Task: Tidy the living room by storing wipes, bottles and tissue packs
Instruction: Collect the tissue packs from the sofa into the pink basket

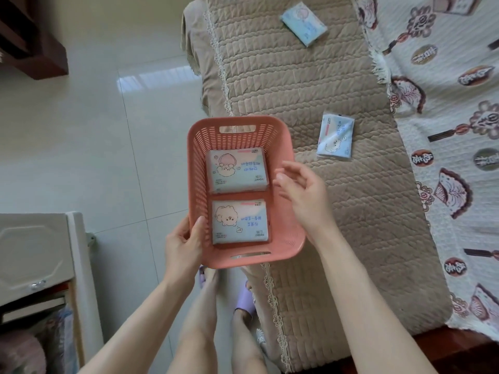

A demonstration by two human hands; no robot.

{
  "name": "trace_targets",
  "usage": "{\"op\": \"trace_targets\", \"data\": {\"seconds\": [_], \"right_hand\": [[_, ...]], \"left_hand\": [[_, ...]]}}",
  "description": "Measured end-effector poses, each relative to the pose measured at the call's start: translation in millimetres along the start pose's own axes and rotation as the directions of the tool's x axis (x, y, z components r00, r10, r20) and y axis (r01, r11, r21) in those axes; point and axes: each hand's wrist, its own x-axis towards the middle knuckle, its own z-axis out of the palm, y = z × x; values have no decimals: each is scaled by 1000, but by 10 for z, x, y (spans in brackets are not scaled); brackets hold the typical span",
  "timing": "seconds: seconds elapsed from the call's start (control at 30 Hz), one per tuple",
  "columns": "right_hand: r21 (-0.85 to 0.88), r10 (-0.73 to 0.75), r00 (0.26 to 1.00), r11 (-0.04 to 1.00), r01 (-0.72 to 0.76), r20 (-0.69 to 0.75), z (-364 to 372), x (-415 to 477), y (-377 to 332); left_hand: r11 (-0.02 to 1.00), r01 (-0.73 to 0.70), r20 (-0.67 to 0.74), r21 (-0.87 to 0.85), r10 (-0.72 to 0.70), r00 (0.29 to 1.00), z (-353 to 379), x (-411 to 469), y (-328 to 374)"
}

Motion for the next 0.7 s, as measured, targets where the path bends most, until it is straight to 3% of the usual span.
{"op": "trace_targets", "data": {"seconds": [0.1,0.33,0.5,0.7], "right_hand": [[77,-9,992,997,18,-122,-104,165,-109],[211,189,922,970,-121,-339,-219,885,-123],[299,326,848,931,-211,-419,-320,1265,79],[233,420,794,907,-351,-439,-584,1602,347]], "left_hand": [[1000,-5,14,7,5,1000,19,183,128],[998,-15,87,62,10,996,66,830,656],[990,-37,138,134,19,990,162,1216,1008],[984,-56,167,169,27,986,412,1481,1233]]}}
